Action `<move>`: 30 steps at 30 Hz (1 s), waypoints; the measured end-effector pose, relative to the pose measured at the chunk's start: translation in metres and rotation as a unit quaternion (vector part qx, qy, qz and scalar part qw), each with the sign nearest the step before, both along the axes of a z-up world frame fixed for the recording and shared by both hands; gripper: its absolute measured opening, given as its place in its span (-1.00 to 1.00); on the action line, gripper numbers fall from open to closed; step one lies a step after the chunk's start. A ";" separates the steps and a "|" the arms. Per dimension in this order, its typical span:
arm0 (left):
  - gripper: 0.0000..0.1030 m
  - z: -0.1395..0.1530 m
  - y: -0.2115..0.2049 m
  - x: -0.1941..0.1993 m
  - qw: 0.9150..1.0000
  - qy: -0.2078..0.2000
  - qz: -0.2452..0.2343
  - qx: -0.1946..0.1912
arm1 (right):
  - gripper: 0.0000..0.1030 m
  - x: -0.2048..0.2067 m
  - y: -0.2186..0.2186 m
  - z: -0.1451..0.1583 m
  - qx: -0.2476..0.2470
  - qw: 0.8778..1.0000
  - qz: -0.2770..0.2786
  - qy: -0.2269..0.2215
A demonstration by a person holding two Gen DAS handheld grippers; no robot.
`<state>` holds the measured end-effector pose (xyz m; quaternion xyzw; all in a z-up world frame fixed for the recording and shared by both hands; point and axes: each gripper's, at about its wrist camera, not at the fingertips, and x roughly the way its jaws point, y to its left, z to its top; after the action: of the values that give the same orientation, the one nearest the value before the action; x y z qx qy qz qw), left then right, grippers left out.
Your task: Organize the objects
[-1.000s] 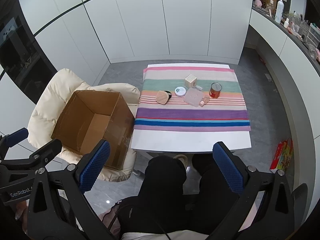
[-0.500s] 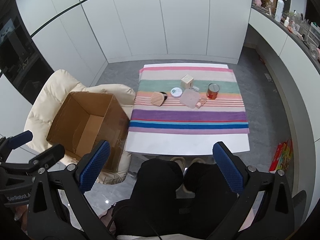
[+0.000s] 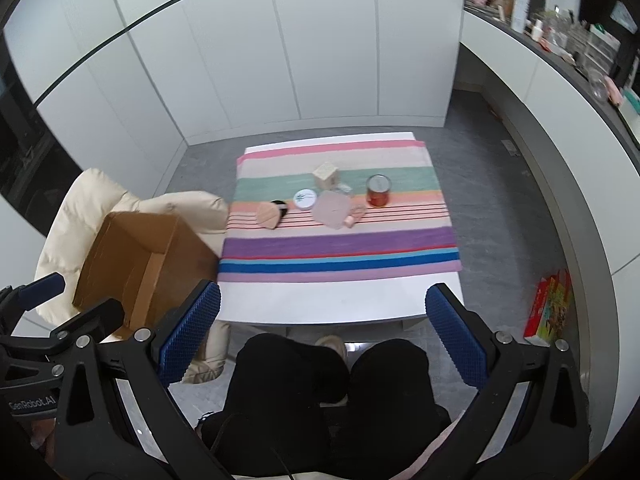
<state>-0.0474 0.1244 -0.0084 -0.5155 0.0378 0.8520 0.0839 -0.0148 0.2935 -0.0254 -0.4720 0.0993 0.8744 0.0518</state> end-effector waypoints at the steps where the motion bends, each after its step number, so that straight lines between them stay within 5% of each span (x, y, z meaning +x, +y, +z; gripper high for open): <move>1: 1.00 -0.003 0.009 -0.003 1.000 -0.001 0.004 -0.003 | 1.00 0.000 0.008 -0.001 -0.001 1.000 -0.005 0.000; 7: 0.99 -0.017 0.047 -0.021 0.999 -0.024 0.005 0.033 | 1.00 -0.004 0.061 -0.010 -0.001 0.999 -0.043 0.004; 15: 0.98 -0.019 0.090 -0.035 0.999 0.018 0.002 0.043 | 1.00 -0.012 0.104 -0.028 0.006 0.998 -0.069 0.003; 20: 0.91 -0.045 0.092 -0.053 0.997 0.029 0.056 0.040 | 1.00 -0.015 0.118 -0.038 0.022 0.997 -0.073 0.019; 25: 0.91 -0.076 0.092 -0.071 0.997 0.045 0.059 0.011 | 1.00 -0.027 0.123 -0.063 0.028 0.997 -0.069 0.024; 30: 0.91 -0.119 0.082 -0.102 0.996 -0.002 0.075 0.038 | 1.00 -0.050 0.119 -0.097 0.088 0.994 -0.069 0.010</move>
<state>-0.1490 0.2069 -0.1271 -0.5150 -0.0330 0.8557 0.0394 -0.0648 0.4127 -0.1221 -0.4488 0.0543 0.8789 0.1524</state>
